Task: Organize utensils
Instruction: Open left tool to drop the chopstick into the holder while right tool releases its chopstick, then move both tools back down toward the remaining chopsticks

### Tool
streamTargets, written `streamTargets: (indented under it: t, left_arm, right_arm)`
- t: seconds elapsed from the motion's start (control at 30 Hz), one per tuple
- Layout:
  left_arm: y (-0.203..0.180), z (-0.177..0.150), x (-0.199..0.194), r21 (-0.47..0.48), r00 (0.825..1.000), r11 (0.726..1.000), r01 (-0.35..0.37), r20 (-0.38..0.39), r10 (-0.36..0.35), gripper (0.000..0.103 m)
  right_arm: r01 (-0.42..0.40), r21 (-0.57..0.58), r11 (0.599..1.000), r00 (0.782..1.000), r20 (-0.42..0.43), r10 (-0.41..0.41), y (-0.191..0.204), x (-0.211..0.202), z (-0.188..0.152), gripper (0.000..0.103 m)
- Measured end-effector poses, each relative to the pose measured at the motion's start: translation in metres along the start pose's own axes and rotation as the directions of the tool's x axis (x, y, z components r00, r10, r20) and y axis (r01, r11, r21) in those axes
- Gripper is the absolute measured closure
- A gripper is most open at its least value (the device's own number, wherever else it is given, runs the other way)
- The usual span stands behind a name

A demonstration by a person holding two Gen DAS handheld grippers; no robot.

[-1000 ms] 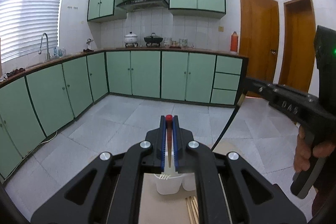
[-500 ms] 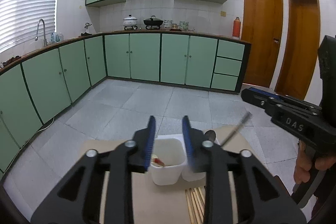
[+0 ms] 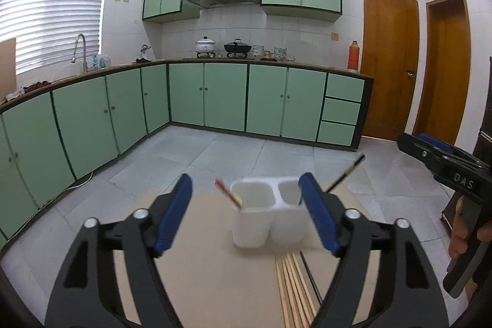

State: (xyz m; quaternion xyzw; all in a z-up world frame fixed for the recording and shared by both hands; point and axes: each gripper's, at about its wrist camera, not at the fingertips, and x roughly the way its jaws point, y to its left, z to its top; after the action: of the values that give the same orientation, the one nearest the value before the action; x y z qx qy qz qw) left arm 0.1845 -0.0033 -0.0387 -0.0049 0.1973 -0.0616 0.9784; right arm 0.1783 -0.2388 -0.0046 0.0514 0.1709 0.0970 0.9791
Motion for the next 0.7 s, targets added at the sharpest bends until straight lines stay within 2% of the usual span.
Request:
streamTargets:
  t: [0.1, 0.17, 0.23, 0.4, 0.53, 0.7]
  left_arm:
    - [-0.003, -0.022, -0.015, 0.009, 1.000, 1.000, -0.018, 0.001, 0.018, 0.018]
    - [-0.003, -0.036, -0.024, 0.015, 1.000, 1.000, -0.023, -0.002, 0.023, 0.015]
    - [-0.003, -0.049, -0.030, 0.005, 1.000, 1.000, -0.019, -0.014, 0.019, 0.014]
    - [0.000, -0.082, -0.039, 0.002, 0.998, 1.000, -0.012, -0.055, 0.013, 0.013]
    - [-0.005, -0.122, -0.041, 0.032, 0.992, 0.999, -0.021, -0.121, 0.025, 0.013]
    - [-0.006, -0.153, -0.040, 0.040, 0.981, 0.999, -0.015, -0.192, 0.023, 0.013]
  right_arm:
    - [0.032, -0.014, 0.999, 0.999, 0.002, -0.032, 0.005, -0.017, -0.025, 0.021]
    - [0.049, -0.018, 0.999, 0.999, -0.003, -0.049, 0.008, -0.026, -0.040, 0.014]
    - [0.059, -0.005, 0.998, 0.998, -0.009, -0.059, 0.009, -0.035, -0.059, 0.012]
    - [0.061, 0.031, 0.998, 0.995, -0.077, -0.059, 0.009, -0.050, -0.104, 0.012]
    - [0.082, 0.011, 0.997, 0.986, -0.147, -0.079, 0.011, -0.055, -0.139, 0.012]
    - [0.090, -0.002, 0.996, 0.971, -0.224, -0.088, 0.017, -0.059, -0.177, 0.020]
